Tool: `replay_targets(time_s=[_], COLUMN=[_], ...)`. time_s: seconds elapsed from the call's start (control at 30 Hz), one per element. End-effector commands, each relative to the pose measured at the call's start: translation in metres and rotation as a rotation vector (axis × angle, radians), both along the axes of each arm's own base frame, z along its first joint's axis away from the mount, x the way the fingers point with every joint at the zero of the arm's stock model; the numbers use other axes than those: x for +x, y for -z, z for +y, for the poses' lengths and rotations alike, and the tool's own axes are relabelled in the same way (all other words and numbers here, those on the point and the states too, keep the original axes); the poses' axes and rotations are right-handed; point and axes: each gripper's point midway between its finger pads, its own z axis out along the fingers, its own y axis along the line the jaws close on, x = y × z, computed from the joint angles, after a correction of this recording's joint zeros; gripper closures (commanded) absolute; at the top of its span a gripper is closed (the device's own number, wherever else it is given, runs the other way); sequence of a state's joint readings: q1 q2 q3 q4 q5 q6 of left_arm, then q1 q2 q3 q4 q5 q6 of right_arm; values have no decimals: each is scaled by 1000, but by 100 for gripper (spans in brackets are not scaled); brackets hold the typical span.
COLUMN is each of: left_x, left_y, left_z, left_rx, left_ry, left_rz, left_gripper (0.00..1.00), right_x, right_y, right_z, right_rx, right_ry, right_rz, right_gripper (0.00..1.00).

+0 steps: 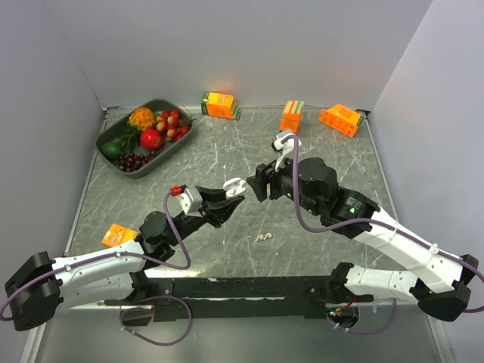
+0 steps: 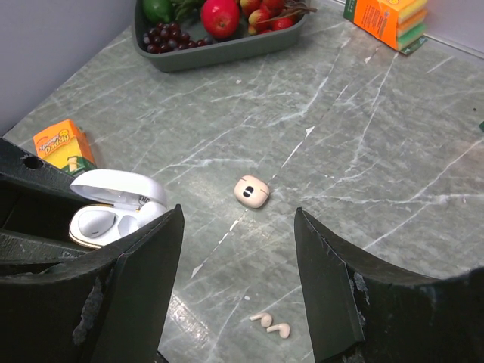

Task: Insert the wireless bluetooth earbuds into the charging case
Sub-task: Adjust the earbud with the charging case.

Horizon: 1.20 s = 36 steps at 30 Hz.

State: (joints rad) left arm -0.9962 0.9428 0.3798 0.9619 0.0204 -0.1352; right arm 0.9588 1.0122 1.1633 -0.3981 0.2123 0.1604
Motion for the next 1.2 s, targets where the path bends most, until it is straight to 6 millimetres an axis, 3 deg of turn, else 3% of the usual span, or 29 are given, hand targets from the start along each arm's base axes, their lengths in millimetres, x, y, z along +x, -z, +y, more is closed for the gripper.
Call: replay_targets(time_s=[0.0, 0.33, 0.67, 0.97, 1.17], left_x=[3, 3, 1, -3, -7], left_y=[-20, -22, -17, -18, -21], left_z=[2, 2, 5, 5, 5], left_rx=[-55, -55, -50, -51, -59], left_ry=[-17, -18, -17, 0, 22], left_rz=[-26, -28, -21, -20, -30], left_gripper=[99, 99, 99, 99, 99], right_x=[-15, -21, -19, -31, -33], right_y=[-28, -24, -41, -47, -36], right_z=[8, 17, 2, 14, 20], right_rx=[80, 77, 118, 117, 90], right_ry=[-55, -89, -39, -191, -232], right_rz=[-23, -14, -35, 27, 75], right_gripper=[32, 32, 31, 36, 37])
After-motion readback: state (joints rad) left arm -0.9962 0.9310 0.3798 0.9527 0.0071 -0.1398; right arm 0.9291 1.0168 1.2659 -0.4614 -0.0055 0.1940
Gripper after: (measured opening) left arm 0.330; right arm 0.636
